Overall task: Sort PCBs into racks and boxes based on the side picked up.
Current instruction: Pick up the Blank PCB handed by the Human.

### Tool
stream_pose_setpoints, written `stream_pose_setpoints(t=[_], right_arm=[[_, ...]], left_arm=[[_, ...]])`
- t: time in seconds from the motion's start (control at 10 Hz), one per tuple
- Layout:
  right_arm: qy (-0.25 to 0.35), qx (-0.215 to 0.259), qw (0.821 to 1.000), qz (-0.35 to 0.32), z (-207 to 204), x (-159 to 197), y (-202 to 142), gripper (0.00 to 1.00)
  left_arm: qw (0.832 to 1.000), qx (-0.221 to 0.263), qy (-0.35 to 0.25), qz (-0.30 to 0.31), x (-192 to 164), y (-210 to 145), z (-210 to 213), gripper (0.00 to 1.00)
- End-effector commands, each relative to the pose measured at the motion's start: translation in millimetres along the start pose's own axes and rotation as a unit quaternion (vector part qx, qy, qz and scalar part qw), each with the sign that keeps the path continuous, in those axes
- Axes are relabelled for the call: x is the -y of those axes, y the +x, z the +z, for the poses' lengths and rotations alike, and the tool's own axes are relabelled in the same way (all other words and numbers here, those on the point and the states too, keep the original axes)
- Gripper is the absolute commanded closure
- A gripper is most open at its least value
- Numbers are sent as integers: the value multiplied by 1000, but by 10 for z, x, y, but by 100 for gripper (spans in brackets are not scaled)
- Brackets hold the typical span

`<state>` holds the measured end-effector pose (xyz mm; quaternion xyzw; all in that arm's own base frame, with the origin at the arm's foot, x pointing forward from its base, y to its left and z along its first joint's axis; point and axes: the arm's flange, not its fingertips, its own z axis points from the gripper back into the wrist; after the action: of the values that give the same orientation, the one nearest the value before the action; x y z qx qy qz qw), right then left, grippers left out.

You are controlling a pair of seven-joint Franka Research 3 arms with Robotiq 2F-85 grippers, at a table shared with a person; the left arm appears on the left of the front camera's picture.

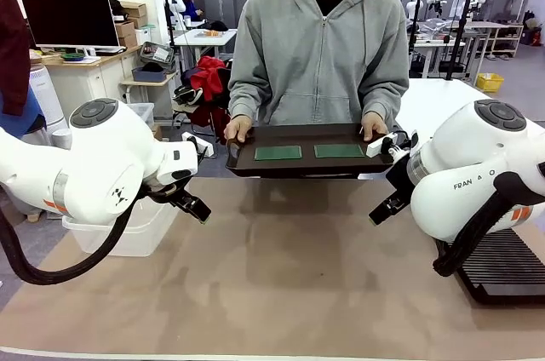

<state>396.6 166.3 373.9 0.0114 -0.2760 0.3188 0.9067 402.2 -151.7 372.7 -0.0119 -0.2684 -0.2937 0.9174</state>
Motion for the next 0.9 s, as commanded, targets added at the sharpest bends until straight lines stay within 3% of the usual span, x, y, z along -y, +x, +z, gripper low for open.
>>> stream_pose_setpoints(t=[0.0, 0.1, 0.2, 0.4, 0.6, 0.8], right_arm=[[0, 0, 1000, 0, 0, 0, 0, 0], [14, -2, 1000, -25, 76, -87, -95, 0], [41, -5, 999, -26, 146, 63, -107, 0], [96, 7, 994, -45, 268, 74, -110, 0], [153, 2, 988, -38, 457, 228, -93, 0], [163, -4, 986, -15, 780, 285, -95, 0]], left_arm=[[1000, 0, 0, 0, 0, 0, 0, 0], [999, -27, -23, -16, 31, -45, 98, 0], [998, -38, -49, -5, 94, -8, 139, 0], [993, -38, -103, -34, -26, 10, 300, 0], [985, -23, -166, -46, -93, 78, 383, 0], [974, 12, -219, -59, -221, 142, 620, 0]])
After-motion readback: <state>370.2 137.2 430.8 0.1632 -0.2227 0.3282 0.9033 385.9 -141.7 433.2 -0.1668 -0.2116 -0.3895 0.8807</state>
